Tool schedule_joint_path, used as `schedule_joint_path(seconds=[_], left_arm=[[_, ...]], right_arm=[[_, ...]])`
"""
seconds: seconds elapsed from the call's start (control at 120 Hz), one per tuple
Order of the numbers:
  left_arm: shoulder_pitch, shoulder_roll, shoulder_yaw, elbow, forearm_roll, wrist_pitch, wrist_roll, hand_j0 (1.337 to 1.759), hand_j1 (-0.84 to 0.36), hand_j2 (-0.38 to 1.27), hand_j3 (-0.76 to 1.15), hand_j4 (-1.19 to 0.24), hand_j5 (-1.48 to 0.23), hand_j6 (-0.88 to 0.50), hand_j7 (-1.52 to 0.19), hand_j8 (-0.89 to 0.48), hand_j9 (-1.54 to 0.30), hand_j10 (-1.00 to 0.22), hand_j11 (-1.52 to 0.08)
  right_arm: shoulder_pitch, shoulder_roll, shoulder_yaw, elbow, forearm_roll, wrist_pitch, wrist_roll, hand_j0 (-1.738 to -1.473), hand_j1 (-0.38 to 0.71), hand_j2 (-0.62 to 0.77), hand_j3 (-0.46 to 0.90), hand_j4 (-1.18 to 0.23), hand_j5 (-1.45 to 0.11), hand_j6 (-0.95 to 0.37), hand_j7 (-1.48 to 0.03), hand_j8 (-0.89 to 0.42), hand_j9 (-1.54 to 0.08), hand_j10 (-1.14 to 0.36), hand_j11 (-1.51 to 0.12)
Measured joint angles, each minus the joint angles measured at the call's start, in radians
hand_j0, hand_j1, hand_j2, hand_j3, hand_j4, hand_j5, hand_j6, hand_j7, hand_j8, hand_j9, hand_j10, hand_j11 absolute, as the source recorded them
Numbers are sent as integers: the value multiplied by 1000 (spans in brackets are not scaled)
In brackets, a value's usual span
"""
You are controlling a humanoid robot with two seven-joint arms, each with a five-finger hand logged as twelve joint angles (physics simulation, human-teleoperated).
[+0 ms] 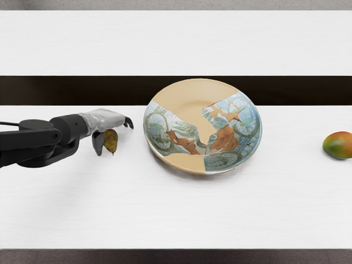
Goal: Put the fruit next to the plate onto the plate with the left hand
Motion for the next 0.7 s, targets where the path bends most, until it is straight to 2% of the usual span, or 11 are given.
schedule_joint_path(seconds=[0.7], left_arm=[[5,21,17,-21,29,49,-2,1658,-133,84,0,-406,-525,-406,-524,-406,-525,-405,-524]], right_arm=[[0,0,0,0,0,0,0,-1658,-349,0,0,0,0,0,0,0,0,0,0]])
